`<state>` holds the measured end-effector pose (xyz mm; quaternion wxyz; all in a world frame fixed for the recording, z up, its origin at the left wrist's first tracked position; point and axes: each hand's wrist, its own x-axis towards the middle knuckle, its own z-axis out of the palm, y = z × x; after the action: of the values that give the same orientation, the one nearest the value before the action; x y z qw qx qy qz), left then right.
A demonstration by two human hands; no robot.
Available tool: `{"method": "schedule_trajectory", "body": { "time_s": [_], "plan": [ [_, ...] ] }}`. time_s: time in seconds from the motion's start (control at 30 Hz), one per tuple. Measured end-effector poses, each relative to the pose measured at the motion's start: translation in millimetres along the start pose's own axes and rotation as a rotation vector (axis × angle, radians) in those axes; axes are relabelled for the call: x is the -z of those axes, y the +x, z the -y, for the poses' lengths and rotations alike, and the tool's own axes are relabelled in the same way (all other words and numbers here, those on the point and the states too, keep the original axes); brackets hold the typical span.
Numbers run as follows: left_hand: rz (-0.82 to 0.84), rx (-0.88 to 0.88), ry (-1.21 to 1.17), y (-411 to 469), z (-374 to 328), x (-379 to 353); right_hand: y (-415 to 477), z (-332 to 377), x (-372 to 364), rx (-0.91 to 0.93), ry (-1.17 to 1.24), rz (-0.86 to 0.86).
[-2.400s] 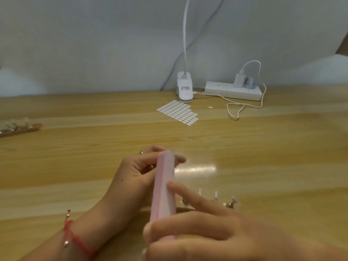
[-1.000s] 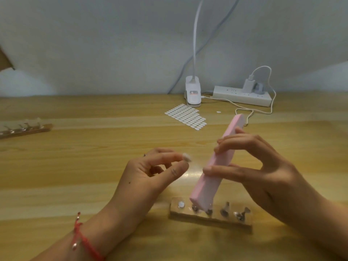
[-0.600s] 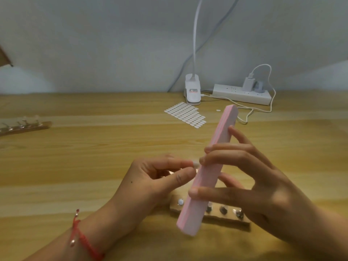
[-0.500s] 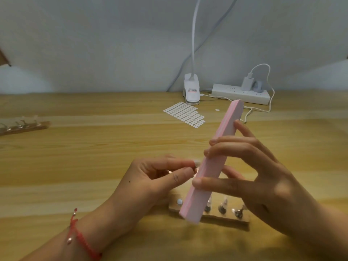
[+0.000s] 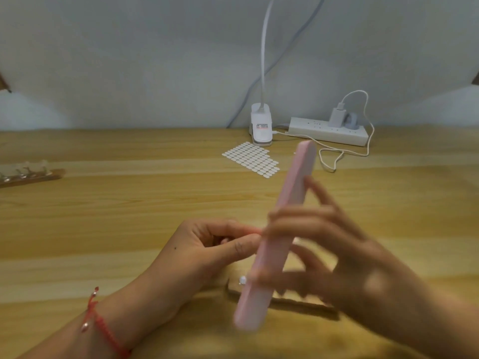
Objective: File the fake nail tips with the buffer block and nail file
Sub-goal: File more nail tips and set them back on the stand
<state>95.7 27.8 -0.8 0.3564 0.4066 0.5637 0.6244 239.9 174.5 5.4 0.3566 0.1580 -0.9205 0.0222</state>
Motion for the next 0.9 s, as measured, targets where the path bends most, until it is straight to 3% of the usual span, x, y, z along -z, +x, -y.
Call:
{"method": "schedule_trajectory", "body": {
  "time_s": [0.17,0.33,0.43,0.53,0.63,0.73,0.9],
  "plan": [
    [-0.004,0.012,0.023,0.1,-0.2,2.6,-5.1,-26.5,21.0,-0.21,-0.111,-0.053],
    [-0.038,0.014,-0.043,2.0,2.4,0.5,-3.6,10.6,-4.3,-0.062,0.166,0.058],
    [-0.094,0.049,-0.126,1.4,5.0,-0.3,-4.7,21.8,-11.1,0.039,0.196,0.111],
    [-0.071,0.008,-0.072,4.0,7.1,1.3,-3.5,8.4,-4.0,0.017,0.1,0.039],
    [-0.07,-0.007,-0.02,6.0,7.3,3.9,-3.3,-19.5,10.2,-0.141,-0.063,-0.013],
    [-0.065,-0.003,0.001,5.6,6.9,2.8,-1.2,-22.3,17.2,-0.206,-0.078,-0.029],
    [-0.102,0.053,-0.116,4.9,7.1,0.3,-8.6,14.7,-6.5,0.042,0.263,0.237]
  ]
}}
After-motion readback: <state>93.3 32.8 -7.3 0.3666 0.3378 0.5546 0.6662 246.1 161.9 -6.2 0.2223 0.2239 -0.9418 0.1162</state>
